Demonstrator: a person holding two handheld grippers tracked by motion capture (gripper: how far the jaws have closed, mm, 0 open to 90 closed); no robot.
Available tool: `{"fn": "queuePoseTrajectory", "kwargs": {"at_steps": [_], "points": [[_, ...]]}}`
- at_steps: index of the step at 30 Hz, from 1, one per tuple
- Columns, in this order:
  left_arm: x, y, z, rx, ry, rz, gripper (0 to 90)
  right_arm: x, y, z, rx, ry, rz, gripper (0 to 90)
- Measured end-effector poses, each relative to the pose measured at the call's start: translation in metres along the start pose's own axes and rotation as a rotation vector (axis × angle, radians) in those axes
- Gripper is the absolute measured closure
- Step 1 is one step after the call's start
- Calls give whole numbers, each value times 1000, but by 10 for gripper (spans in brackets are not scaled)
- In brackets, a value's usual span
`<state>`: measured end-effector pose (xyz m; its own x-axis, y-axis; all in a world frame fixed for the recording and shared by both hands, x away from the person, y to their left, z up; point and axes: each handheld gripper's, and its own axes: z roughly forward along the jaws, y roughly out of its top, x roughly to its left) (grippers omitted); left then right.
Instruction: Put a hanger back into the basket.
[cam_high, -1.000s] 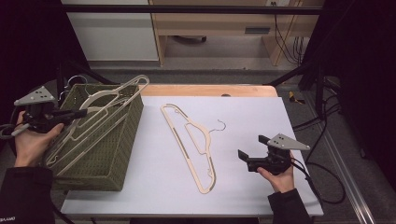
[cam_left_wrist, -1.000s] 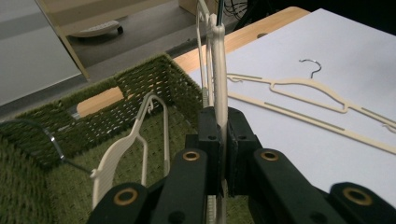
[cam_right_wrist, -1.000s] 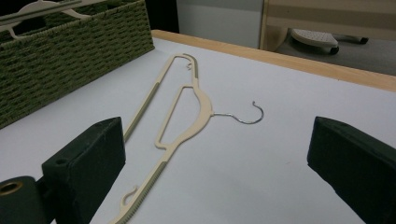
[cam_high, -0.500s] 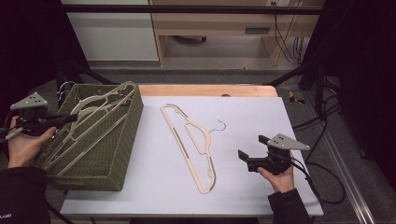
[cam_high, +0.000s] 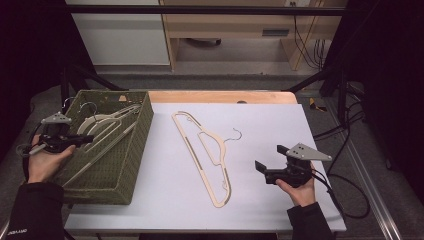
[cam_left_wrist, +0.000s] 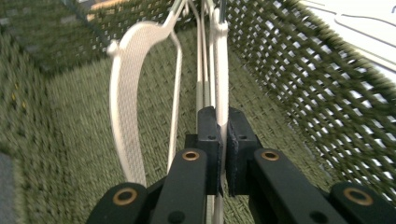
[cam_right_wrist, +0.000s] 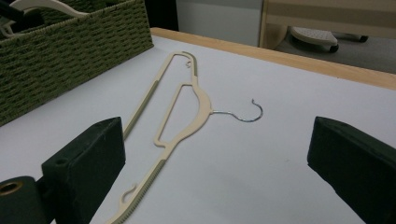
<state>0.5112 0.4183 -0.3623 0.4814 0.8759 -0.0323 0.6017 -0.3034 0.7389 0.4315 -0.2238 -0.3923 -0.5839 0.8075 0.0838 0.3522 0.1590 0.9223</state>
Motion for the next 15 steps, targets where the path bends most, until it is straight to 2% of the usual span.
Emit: {"fn": "queuePoseTrajectory", "kwargs": {"at_steps": [5,10,13,15], "points": [[3,-4,0,-12,57,-43,828,0,0,0,0,4,-3,48],[4,-10,-13,-94,87,-86,725,0,0,0,2,6,0,48],[-1,-14,-22,-119,104,-74,671,1,0,1,1,2,3,48],[-6,-15,-28,-137,133,-68,636,1,-1,1,1,1,1,48]]}}
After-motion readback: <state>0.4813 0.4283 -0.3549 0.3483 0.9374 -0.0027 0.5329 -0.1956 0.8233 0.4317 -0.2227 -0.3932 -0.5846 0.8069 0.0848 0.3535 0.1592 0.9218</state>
